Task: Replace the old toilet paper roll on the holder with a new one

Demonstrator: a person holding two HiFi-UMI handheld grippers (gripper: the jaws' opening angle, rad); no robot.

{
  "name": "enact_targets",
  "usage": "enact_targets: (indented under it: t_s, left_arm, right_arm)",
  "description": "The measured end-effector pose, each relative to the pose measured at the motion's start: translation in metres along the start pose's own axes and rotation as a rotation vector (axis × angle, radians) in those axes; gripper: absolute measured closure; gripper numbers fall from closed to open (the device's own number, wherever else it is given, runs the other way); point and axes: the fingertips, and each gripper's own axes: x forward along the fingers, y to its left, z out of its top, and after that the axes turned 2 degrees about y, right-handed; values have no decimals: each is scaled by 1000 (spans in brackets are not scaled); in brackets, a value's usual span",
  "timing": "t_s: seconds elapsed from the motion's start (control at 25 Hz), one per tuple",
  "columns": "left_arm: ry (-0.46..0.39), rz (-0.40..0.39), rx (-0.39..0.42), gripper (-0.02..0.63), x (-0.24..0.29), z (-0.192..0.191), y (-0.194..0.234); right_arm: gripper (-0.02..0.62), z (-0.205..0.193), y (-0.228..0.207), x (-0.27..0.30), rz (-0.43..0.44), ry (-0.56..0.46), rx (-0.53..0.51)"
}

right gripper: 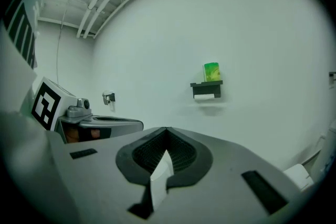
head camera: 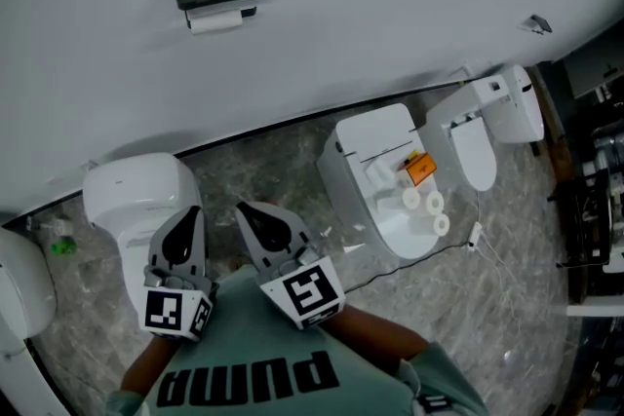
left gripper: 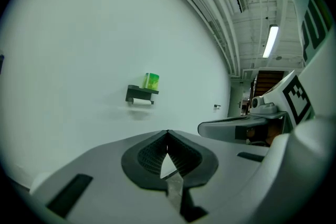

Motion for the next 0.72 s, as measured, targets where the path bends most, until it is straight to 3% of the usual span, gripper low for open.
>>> enact_targets:
  t_s: [0.44, 0.72]
  left_arm:
    - [23, 81, 6, 603, 92, 29, 24]
    - [53, 130, 51, 603, 127, 40, 36]
  right_arm:
    - [592, 26, -88, 59, 51, -21, 34]
    - [592, 37, -129, 81, 80, -45, 78]
